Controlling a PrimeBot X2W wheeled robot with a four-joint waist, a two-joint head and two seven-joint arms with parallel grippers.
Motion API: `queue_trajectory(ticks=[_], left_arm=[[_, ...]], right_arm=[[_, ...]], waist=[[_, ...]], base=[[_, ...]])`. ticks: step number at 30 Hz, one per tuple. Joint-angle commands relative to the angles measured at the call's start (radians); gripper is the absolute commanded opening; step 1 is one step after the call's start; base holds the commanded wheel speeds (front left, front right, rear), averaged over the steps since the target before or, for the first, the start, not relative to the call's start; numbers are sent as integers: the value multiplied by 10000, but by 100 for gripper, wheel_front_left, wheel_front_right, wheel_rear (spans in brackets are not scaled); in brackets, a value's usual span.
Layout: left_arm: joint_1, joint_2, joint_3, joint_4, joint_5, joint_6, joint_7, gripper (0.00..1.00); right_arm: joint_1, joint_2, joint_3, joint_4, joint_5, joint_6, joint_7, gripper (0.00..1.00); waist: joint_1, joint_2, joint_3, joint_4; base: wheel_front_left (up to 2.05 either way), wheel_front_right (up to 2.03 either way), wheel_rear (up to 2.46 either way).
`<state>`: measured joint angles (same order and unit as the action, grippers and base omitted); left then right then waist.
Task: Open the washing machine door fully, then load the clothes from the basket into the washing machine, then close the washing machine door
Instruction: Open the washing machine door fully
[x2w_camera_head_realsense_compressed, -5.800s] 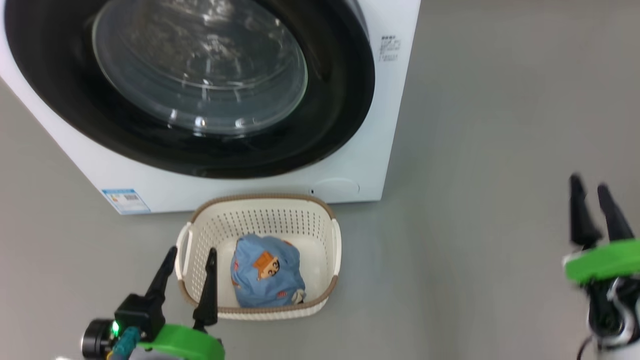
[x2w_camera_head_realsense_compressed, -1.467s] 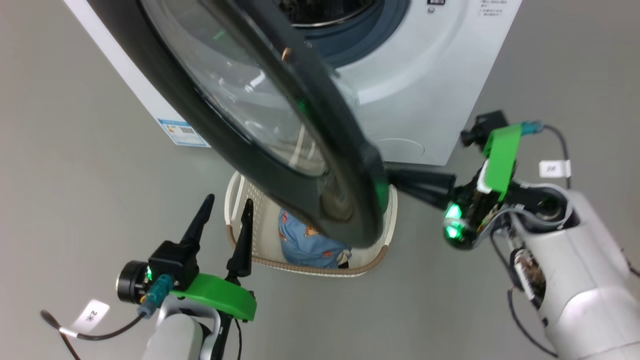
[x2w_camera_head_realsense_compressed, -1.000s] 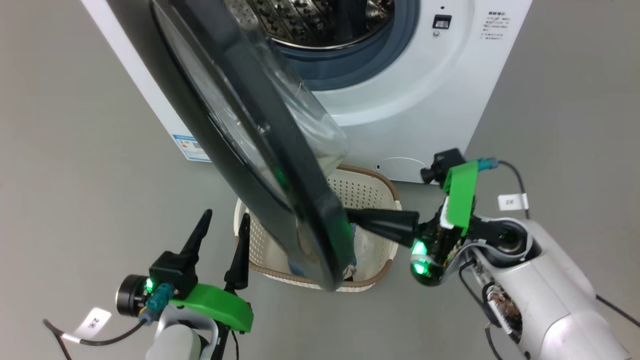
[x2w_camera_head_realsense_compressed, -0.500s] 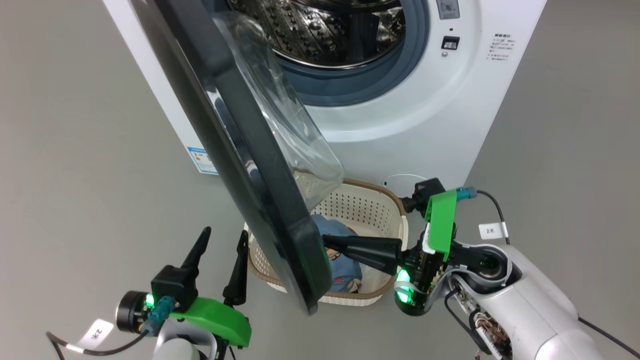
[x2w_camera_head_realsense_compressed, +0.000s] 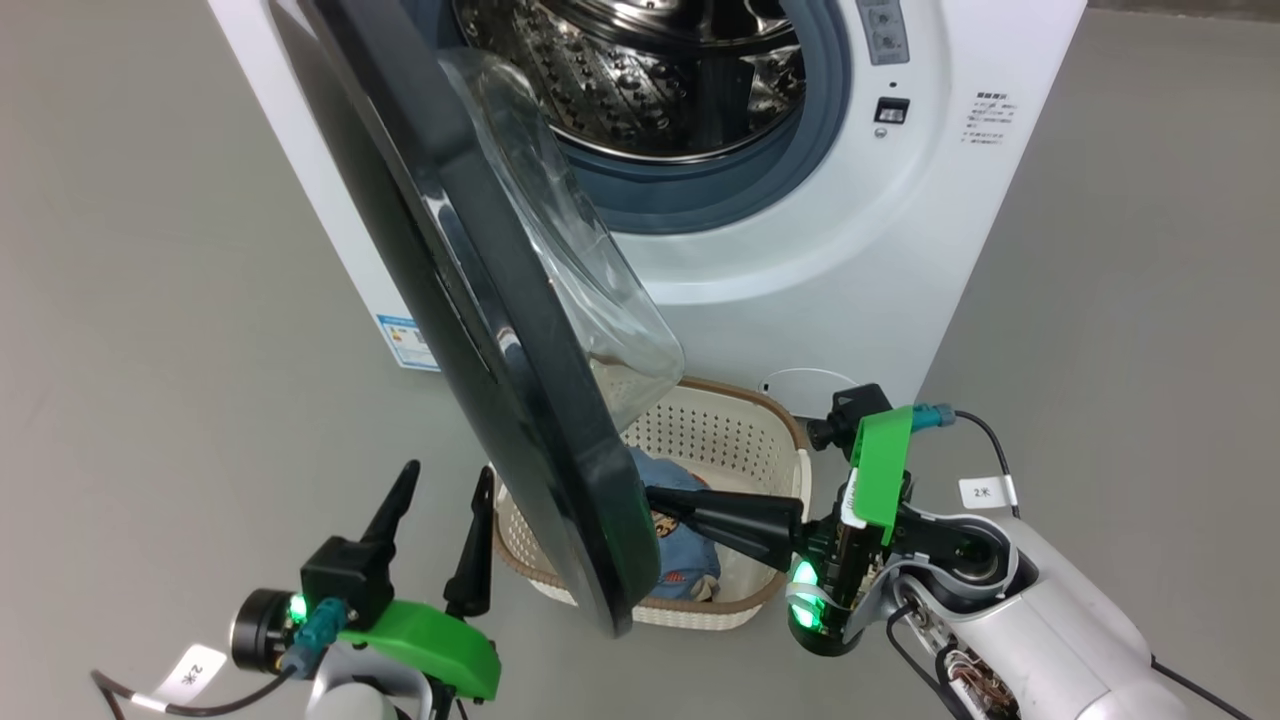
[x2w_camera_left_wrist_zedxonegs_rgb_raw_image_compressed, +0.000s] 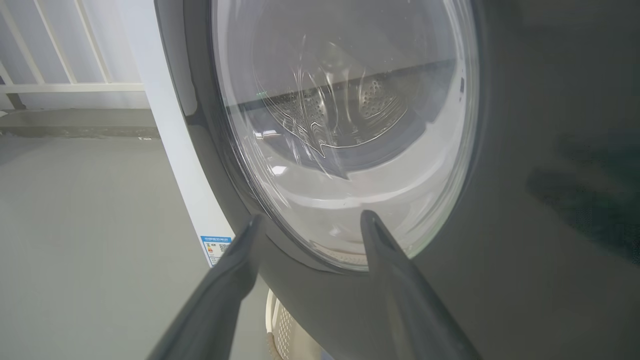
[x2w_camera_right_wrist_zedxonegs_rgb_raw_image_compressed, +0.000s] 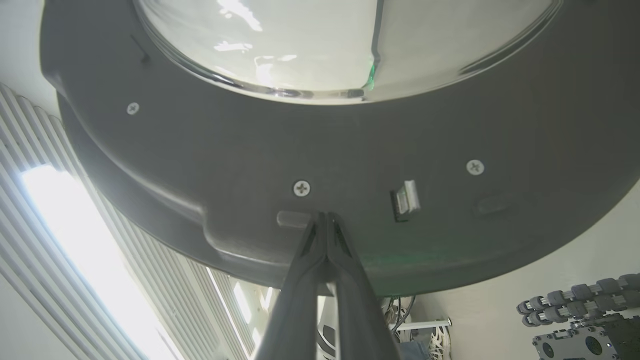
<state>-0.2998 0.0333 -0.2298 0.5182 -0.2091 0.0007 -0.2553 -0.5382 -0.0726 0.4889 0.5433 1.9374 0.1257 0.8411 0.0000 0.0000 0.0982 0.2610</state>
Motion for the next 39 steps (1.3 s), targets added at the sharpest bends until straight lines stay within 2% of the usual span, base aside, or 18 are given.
queue_trajectory(ticks=[1,7,13,15,16,17,22,25,29,30,35,39], left_arm=[[38,184,334,-156,0,7,-65,100],[95,230,495,-265,-18,40,-65,100],[120,315,676,-354,-20,43,-65,100],[165,335,727,-346,-35,46,-65,100],[191,353,757,-344,-42,49,-65,100],[218,374,784,-337,-51,46,-65,100],[358,439,829,-323,-38,66,-65,100],[440,518,877,-310,-58,61,-65,100],[550,602,953,-344,-96,87,-65,100],[583,616,959,-354,-100,95,-65,100],[738,676,991,-423,-134,139,-65,100],[833,698,987,-466,-170,140,-65,100]], right_arm=[[109,205,74,-282,67,50,-141,0],[44,200,-211,-396,-354,50,-1218,0],[300,-201,-845,-1477,-2127,50,-3522,1],[532,-424,-982,-1953,-2843,50,-4285,38],[669,-522,-1046,-2153,-3177,50,-4676,96],[798,-643,-1093,-2362,-3522,50,-5049,100],[1252,-1273,-1147,-2933,-5293,50,-6897,100],[1510,-1797,-1076,-2901,-6930,50,-8477,100],[1741,-2338,-1126,-2274,-9381,50,-10297,100],[1779,-2484,-1207,-2087,-10144,50,-10556,100],[2336,-2439,-2407,-1753,-13209,50,-10979,100],[3126,-2108,-3677,-2137,-15279,50,-11019,100]], waist=[[0,0,-50,-40],[0,0,-36,-285],[0,0,-107,-578],[0,0,-178,-688],[0,0,-231,-747],[0,0,-280,-802],[0,0,-498,-1032],[0,0,-629,-1193],[0,0,-775,-1396],[0,0,-797,-1430],[0,0,-871,-1587],[0,0,-933,-1623]], base=[[0,0,0],[0,0,0],[0,0,0],[0,0,0],[0,0,0],[0,0,0],[0,0,0],[0,0,0],[0,0,0],[0,0,0],[0,0,0],[0,0,0]])
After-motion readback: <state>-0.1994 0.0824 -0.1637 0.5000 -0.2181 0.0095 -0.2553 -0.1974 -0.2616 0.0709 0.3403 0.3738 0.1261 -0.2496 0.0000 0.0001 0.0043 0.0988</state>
